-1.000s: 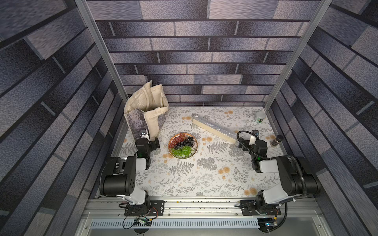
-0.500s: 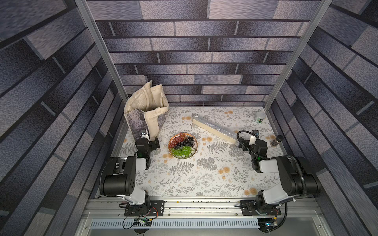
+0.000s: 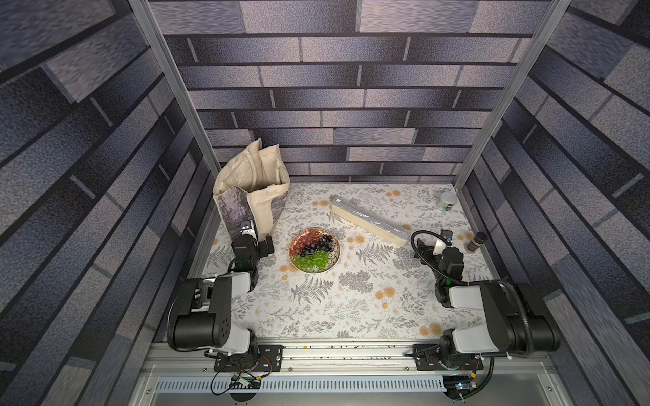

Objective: Wrap the plate with plastic wrap
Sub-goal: Move the plate to the center of the board.

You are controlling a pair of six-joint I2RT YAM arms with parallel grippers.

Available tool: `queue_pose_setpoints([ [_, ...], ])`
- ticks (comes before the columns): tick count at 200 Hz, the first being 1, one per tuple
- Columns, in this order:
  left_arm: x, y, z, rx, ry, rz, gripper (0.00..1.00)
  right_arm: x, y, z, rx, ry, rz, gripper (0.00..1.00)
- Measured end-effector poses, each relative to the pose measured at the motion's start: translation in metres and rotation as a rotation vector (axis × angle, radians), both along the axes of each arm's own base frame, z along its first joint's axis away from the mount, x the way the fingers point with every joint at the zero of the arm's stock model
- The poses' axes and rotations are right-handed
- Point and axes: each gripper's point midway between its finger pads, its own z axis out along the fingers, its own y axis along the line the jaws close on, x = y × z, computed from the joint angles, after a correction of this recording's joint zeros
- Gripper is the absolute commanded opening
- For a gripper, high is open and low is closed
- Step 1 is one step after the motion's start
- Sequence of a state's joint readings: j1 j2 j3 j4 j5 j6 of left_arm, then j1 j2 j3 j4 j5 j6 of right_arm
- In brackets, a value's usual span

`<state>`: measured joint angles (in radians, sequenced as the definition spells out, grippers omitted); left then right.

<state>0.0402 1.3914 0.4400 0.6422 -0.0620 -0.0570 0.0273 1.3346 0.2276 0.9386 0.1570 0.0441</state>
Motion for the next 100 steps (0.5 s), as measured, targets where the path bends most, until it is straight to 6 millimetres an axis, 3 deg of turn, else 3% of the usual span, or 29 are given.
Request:
queue_pose_setpoints([
  [24, -0.001, -0.017, 0.050, 0.002, -0.097, -0.040, 1.00, -0.001, 0.001, 0.041, 0.039, -0.078, -0.002, 1.00],
  [47, -0.005, -0.033, 0.073, -0.042, -0.094, -0.066, 1.00, 0.002, 0.008, 0.065, 0.111, -0.079, 0.024, 1.00],
  [69, -0.010, -0.044, 0.072, -0.139, -0.024, -0.064, 1.00, 0.007, 0.021, 0.077, 0.205, -0.034, 0.076, 1.00],
  [100, -0.025, -0.062, 0.046, -0.281, 0.116, -0.069, 1.00, 0.008, 0.045, 0.073, 0.356, 0.080, 0.165, 1.00],
])
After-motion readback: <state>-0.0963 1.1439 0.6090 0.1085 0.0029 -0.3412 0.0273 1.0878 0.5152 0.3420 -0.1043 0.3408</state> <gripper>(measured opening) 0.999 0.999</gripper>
